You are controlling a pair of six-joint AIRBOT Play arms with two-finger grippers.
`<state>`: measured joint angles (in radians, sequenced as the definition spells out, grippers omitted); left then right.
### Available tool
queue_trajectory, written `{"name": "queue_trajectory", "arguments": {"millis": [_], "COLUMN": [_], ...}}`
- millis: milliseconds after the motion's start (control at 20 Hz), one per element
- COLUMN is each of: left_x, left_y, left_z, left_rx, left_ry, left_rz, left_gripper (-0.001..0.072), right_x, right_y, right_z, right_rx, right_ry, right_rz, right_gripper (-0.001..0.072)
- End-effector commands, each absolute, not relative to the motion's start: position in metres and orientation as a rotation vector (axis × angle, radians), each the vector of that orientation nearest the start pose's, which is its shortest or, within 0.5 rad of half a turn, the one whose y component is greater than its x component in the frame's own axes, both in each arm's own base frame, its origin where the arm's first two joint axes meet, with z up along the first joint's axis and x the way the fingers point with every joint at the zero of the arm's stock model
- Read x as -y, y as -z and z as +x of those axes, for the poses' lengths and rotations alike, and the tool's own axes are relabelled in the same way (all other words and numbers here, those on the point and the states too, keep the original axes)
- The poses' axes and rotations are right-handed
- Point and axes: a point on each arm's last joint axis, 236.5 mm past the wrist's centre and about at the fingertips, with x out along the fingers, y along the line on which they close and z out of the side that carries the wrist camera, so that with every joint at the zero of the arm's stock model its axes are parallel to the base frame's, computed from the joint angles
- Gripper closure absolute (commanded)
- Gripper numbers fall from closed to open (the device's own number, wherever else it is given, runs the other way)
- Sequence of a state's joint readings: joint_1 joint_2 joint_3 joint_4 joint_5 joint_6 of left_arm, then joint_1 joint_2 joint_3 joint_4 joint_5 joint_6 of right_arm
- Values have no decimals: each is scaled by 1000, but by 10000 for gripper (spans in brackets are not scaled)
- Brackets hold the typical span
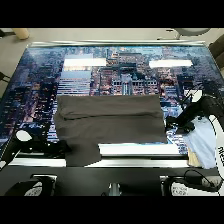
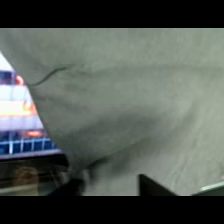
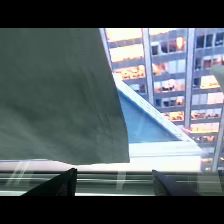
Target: Fold the shirts.
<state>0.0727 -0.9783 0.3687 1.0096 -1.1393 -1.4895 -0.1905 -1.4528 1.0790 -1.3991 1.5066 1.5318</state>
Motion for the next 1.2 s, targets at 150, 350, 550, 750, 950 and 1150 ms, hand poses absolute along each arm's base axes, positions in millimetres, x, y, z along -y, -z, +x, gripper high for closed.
{"name": "queue_trajectory", "arguments": {"millis": [150,350,550,750,950,1150], "left_x": [106,106,104,87,62,54], "left_y": [116,113,105,23,-60,-29], "left_z": [176,178,188,266,347,417], "left_rx": [-1612,-1599,-1557,-1259,-996,-1023], "left_ry": [131,139,155,200,172,131], "left_rz": [-629,-623,-596,-504,-458,-511], "left_gripper": [678,682,683,686,686,685], "right_x": [4,-14,-23,-15,-9,-20], "right_y": [100,113,113,64,-19,-4], "right_z": [245,261,267,309,413,485], "right_rx": [-1896,-1810,-1786,-1627,-1257,-1169], "right_ry": [-14,-27,-44,-118,-120,-93], "right_rz": [340,442,498,398,327,306], "right_gripper": [199,206,686,686,686,686]}}
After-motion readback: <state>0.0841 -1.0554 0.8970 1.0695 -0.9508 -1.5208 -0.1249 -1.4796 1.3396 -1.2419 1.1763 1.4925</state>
